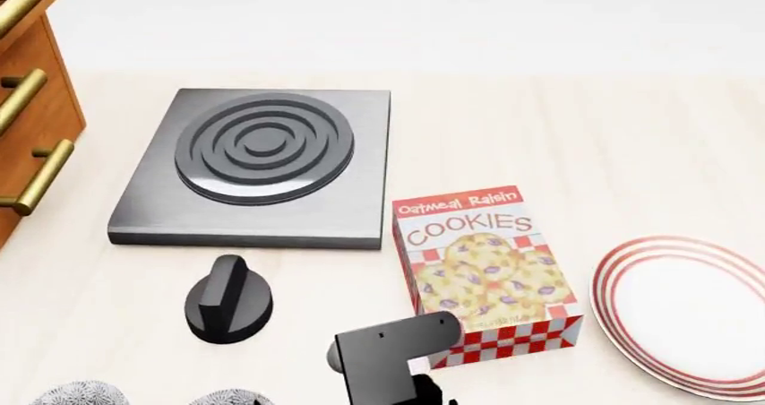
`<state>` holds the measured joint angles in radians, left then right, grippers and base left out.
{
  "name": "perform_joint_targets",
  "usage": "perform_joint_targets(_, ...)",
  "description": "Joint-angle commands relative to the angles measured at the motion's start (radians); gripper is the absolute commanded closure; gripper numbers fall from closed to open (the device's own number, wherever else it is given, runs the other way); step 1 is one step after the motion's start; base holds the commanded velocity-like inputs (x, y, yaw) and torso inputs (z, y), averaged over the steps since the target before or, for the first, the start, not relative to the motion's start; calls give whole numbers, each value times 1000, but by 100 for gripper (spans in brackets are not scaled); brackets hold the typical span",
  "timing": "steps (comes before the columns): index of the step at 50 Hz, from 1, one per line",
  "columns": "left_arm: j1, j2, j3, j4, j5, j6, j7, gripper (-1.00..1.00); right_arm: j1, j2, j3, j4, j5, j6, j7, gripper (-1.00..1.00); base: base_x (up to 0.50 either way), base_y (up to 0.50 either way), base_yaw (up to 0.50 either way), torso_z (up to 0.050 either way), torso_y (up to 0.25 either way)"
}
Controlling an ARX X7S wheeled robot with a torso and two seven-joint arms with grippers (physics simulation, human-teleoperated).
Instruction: Pick the akita bowl from table center and place it on the plate.
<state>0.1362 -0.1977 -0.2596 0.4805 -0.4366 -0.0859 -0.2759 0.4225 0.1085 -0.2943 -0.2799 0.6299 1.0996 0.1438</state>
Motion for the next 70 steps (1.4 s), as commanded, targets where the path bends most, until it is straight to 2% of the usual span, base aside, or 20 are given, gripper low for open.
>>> perform_joint_targets(1,10,-2,5,0,-7,9,-1,-100,13,0,-26,66,1,-11,-9,-100,0,0,0,0,0)
perform_joint_targets(18,13,-11,14,15,-16,6,-13,-100,32,2,-60,96,40,18,-26,-100,0,0,0,0,0)
perform_joint_targets(37,25,-18,19,20,-21,21,-17,-100,76,-5,-84,230,27,-49,-56,-100,0,0,0,0,0)
perform_joint_targets(70,33,-34,17,27,-42,28,-35,-100,85,-6,-126,341,44,-112,-93,-100,0,0,0,0,0)
